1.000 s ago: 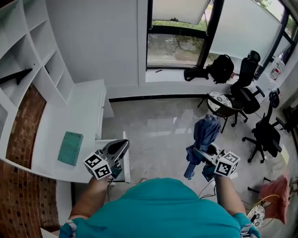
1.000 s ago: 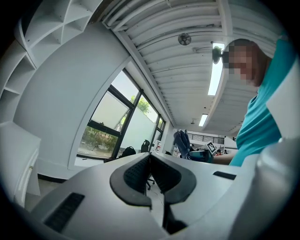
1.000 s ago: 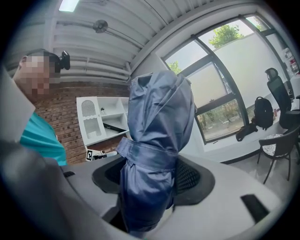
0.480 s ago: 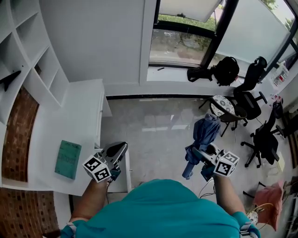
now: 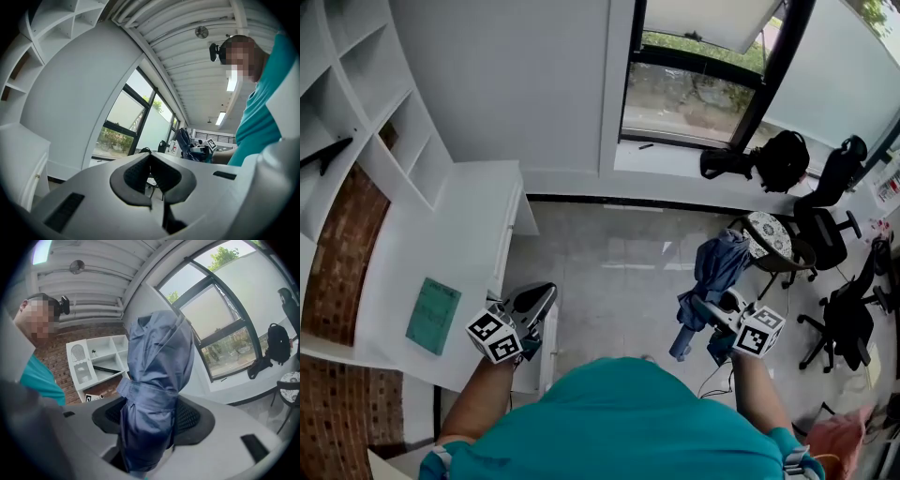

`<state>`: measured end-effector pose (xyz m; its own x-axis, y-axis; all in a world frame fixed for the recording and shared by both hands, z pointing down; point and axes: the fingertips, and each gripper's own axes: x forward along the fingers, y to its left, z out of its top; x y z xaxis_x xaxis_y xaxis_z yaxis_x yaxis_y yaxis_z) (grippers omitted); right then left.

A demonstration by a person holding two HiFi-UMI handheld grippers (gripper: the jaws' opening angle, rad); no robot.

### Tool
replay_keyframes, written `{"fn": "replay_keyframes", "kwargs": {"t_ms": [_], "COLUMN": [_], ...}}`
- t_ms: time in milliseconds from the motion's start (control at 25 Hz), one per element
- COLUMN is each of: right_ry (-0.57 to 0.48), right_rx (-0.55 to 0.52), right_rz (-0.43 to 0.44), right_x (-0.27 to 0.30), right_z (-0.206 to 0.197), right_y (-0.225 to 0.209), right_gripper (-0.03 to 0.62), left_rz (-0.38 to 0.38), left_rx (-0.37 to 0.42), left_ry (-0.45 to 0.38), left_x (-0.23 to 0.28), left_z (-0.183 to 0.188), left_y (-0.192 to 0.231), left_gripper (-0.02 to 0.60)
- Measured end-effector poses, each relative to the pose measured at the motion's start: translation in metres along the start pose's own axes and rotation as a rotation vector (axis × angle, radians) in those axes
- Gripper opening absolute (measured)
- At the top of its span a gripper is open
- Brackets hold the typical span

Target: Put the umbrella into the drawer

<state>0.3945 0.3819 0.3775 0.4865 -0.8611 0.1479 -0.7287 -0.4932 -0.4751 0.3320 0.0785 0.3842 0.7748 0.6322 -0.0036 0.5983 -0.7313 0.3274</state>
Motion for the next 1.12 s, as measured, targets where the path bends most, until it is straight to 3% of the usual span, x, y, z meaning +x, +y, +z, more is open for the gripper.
{"fn": "replay_keyframes", "kwargs": {"t_ms": [200, 440, 880, 1120], "right_ry": [0.041, 0.076, 0.034, 0.077], "right_rx": [-0.008, -0.045, 0.0, -0.033], "right_rz": [0.085, 0.123, 0.054, 0.077], "right_x": [-0.007, -0.012, 0.005, 0.012], "right_z": [0.025, 0.049, 0.045, 0.048], "right_y": [-0.059, -0.102, -0.091, -0.085], "right_gripper": [0.278, 0.278, 0.278, 0.278], "left_rz": [0.11, 0.15, 0.069, 0.096], "left_rx": [-0.004, 0.02, 0.025, 0.018], "left_ry": [-0.056, -0.089, -0.067, -0.086], "left_x": [0.048, 0.091, 0.085, 0.074], "left_z": [0.004, 0.001, 0.011, 0.009], "left_y": [-0.019, -0.031, -0.006, -0.007], "left_gripper": [0.015, 0.015, 0.015, 0.015]}}
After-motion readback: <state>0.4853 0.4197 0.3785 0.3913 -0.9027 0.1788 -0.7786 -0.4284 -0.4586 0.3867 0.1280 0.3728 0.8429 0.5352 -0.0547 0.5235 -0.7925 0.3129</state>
